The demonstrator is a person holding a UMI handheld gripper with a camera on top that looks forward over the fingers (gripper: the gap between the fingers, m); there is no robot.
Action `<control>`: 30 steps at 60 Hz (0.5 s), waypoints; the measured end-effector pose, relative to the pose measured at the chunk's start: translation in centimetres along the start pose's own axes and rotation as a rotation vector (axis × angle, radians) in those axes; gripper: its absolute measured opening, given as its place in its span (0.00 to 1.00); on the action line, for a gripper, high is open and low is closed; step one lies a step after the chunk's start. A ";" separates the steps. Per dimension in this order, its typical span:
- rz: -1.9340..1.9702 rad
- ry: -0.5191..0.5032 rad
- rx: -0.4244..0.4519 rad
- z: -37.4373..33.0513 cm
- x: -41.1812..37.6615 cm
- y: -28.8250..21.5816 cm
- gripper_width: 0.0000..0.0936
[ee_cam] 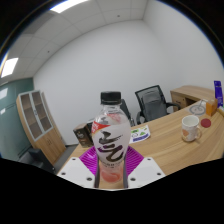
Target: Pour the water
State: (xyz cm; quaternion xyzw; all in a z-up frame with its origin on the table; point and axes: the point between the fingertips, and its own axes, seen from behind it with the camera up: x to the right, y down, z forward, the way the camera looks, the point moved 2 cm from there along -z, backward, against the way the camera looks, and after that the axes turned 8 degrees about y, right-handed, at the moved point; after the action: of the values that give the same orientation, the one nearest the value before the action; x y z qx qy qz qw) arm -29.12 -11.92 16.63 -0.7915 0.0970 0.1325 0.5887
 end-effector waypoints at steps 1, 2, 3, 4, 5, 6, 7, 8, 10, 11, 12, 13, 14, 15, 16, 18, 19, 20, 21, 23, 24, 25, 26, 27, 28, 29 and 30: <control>0.039 -0.014 0.006 0.1 0.0 -0.6 0.34; 0.083 -0.029 0.006 0.0 0.0 -1.6 0.34; 0.128 -0.044 0.005 0.0 0.1 -2.5 0.34; 0.173 -0.060 0.004 0.0 0.1 -3.4 0.34; 0.217 -0.075 0.003 0.1 0.2 -4.4 0.34; 0.262 -0.090 0.003 0.1 0.3 -5.3 0.34; 0.308 -0.104 0.003 0.2 0.4 -6.2 0.34; 0.353 -0.119 0.002 0.2 0.6 -7.1 0.34; 0.432 -0.146 0.003 0.5 1.0 -8.7 0.34; 0.468 -0.157 0.002 0.6 1.3 -9.4 0.34; 0.509 -0.168 0.000 0.8 1.7 -10.1 0.34; 0.555 -0.172 -0.010 0.8 1.7 -11.2 0.34; 0.600 -0.185 -0.009 1.1 2.2 -11.5 0.34; 0.643 -0.192 -0.012 1.7 2.4 -12.0 0.34; 0.689 -0.202 -0.016 1.9 2.9 -12.5 0.34; 0.788 -0.221 -0.030 2.4 4.0 -13.3 0.34; 0.840 -0.230 -0.038 2.7 4.6 -13.6 0.34; 0.892 -0.238 -0.044 3.0 5.2 -14.0 0.34; 0.943 -0.245 -0.049 3.4 5.8 -14.3 0.34; 1.042 -0.262 -0.060 4.1 6.8 -14.7 0.34; 1.093 -0.273 -0.066 4.5 7.5 -15.0 0.34; 1.142 -0.282 -0.073 4.8 8.1 -15.1 0.34; 1.191 -0.287 -0.079 5.2 8.9 -15.2 0.34; 1.238 -0.291 -0.084 5.5 9.6 -15.2 0.34; 1.284 -0.295 -0.089 5.9 10.3 -15.3 0.34; 1.326 -0.299 -0.093 6.1 10.9 -15.3 0.34; 1.363 -0.301 -0.097 6.0 11.3 -15.3 0.34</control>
State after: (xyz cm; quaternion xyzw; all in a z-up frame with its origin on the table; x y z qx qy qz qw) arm -14.31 -1.73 25.21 -0.5526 0.4833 0.5846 0.3454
